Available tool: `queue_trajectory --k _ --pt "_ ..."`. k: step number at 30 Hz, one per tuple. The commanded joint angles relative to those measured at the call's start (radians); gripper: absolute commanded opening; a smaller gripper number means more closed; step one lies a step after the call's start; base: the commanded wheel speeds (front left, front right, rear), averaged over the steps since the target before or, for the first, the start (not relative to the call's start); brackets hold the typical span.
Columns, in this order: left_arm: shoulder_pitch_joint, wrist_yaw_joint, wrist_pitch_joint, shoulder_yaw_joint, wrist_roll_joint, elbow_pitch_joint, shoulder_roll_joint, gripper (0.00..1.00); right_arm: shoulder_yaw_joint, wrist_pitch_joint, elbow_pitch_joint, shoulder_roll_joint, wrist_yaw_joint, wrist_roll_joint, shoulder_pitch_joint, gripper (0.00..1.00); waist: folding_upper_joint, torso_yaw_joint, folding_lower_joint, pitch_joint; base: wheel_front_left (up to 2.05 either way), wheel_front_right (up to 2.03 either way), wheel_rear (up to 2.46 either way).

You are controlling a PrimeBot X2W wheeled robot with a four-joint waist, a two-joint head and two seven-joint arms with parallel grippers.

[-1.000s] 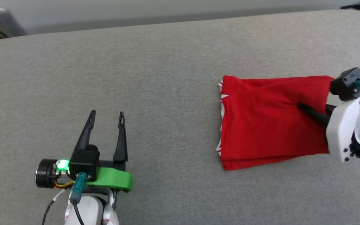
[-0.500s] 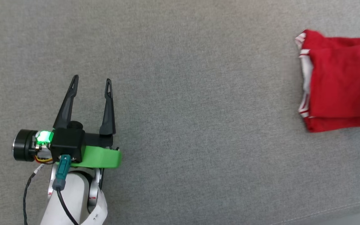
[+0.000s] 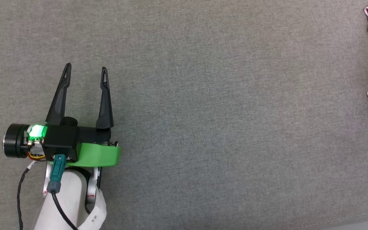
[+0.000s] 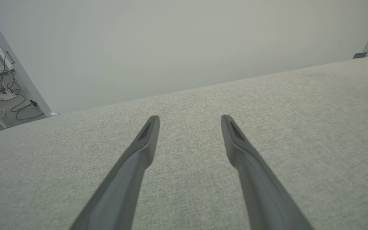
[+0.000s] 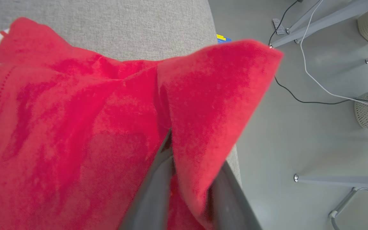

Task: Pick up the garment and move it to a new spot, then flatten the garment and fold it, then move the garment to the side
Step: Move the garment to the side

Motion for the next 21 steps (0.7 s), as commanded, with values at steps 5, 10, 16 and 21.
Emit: queue_trajectory --k 5,10,16,21 --pt "0.000 0.016 -0.006 -0.001 -0.008 0.013 -0.007 1.00 -0.047 -0.103 0.066 0.019 -0.001 -0.047 -0.021 1.00 -0.0001 0.021 -0.0002 -0.068 0.00 0.00 0.00" --pt "0.040 0.022 -0.006 0.000 -0.023 0.034 -0.019 1.00 -0.090 -0.256 0.048 0.039 -0.001 -0.103 -0.005 1.00 -0.0001 0.038 -0.0002 -0.151 0.00 0.00 0.00" --pt "0.107 0.034 -0.006 0.016 -0.041 0.049 -0.034 1.00 -0.159 -0.456 -0.076 0.106 -0.001 -0.212 0.045 1.00 -0.0001 0.064 -0.0002 -0.243 0.00 0.00 0.00" --pt "0.144 0.032 -0.006 0.029 -0.056 0.064 -0.047 1.00 -0.277 -0.543 -0.230 0.217 -0.001 -0.329 0.137 1.00 -0.0001 0.100 -0.0002 -0.308 0.00 0.00 0.00"
